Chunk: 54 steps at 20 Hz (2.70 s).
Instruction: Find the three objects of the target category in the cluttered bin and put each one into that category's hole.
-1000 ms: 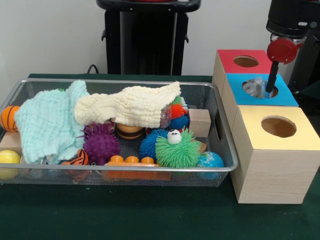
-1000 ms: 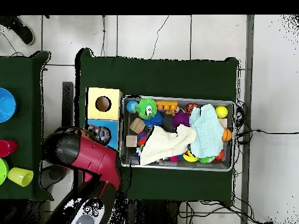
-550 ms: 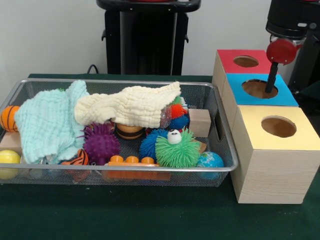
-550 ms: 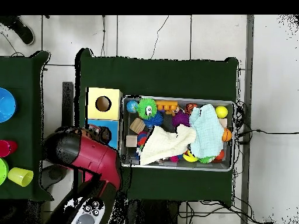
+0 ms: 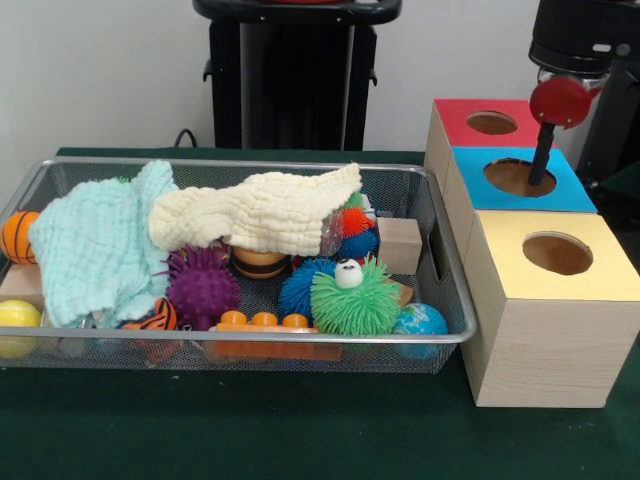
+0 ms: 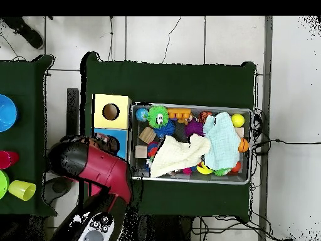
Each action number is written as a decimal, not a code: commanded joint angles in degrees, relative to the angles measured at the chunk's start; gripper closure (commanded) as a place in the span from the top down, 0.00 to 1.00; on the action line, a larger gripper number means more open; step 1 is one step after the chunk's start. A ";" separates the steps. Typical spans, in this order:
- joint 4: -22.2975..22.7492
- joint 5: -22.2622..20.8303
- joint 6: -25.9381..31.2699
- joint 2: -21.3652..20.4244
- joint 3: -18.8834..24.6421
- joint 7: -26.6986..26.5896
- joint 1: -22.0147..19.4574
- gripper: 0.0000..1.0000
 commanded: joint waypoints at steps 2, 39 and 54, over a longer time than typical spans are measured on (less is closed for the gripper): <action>0.33 -4.43 6.47 -1.94 1.59 3.42 -2.21 1.00; -10.51 -53.38 -17.94 -0.78 25.45 -28.65 -44.44 1.00; -11.73 -60.58 0.00 -10.77 39.44 -46.00 -61.33 1.00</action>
